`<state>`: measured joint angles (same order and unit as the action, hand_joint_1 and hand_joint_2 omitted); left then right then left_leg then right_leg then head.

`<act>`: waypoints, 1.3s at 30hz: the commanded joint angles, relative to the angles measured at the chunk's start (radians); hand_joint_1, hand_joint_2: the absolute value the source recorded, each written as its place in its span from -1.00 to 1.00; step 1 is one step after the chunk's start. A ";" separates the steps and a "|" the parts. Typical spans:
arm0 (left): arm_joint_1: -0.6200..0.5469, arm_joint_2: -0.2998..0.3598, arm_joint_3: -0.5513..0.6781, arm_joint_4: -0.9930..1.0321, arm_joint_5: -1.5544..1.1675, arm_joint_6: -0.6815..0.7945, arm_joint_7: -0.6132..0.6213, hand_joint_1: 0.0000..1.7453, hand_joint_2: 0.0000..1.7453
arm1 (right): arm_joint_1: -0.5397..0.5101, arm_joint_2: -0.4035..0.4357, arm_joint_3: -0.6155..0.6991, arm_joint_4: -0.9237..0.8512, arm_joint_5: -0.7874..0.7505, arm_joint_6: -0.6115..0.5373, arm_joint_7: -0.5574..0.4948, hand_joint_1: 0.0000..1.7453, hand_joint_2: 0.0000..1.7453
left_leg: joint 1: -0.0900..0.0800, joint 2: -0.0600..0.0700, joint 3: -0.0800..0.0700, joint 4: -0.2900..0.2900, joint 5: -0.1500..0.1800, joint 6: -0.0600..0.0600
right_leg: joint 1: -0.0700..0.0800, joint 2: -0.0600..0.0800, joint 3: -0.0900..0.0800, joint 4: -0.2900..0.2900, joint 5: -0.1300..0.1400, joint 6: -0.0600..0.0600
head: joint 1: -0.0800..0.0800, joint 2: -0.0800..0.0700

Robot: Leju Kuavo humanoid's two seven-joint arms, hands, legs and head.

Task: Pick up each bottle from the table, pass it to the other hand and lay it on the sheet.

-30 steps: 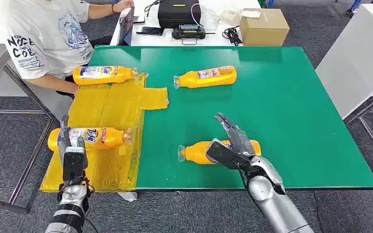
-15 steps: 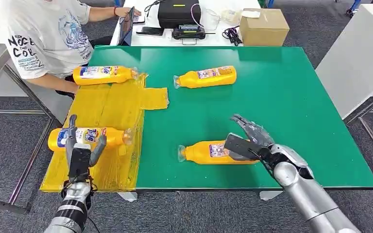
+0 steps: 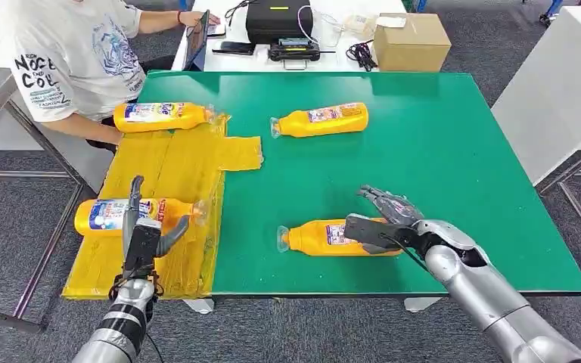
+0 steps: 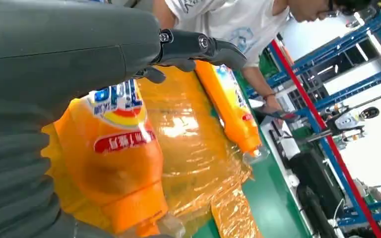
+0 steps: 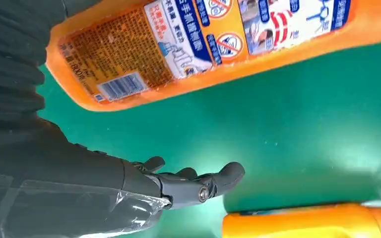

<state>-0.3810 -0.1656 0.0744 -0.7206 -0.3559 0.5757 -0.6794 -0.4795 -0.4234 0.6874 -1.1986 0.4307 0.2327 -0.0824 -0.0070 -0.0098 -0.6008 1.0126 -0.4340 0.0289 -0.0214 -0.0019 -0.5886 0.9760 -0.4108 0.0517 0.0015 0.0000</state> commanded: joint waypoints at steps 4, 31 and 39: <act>-0.058 -0.013 -0.037 0.108 0.001 -0.012 -0.019 -1.00 1.00 | -0.100 0.074 0.144 0.174 0.002 0.006 0.000 -1.00 1.00 | 0.002 0.003 0.003 0.000 -0.001 -0.002 | 0.002 0.002 0.003 -0.001 0.000 -0.002 | 0.000 0.000; -0.078 -0.036 -0.060 0.138 0.046 -0.028 -0.019 -1.00 1.00 | -0.192 0.096 0.339 0.343 0.056 0.066 0.039 -1.00 1.00 | 0.001 0.000 0.004 0.000 0.000 -0.001 | 0.001 -0.001 0.004 0.000 0.000 -0.002 | 0.000 0.000; -0.065 -0.039 -0.062 0.116 0.070 -0.030 -0.019 -1.00 1.00 | -0.179 0.047 0.334 0.272 0.033 0.013 0.072 1.00 1.00 | 0.001 0.000 0.005 0.001 0.000 -0.001 | 0.001 -0.001 0.005 -0.001 0.000 -0.001 | 0.000 0.000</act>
<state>-0.4149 -0.2037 0.0237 -0.6458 -0.3025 0.5554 -0.6794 -0.6498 -0.3326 0.9613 -0.9266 0.4902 0.2983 -0.0263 -0.0069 -0.0097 -0.5975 1.0130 -0.4335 0.0295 -0.0213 -0.0018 -0.5855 0.9758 -0.4104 0.0521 0.0015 0.0000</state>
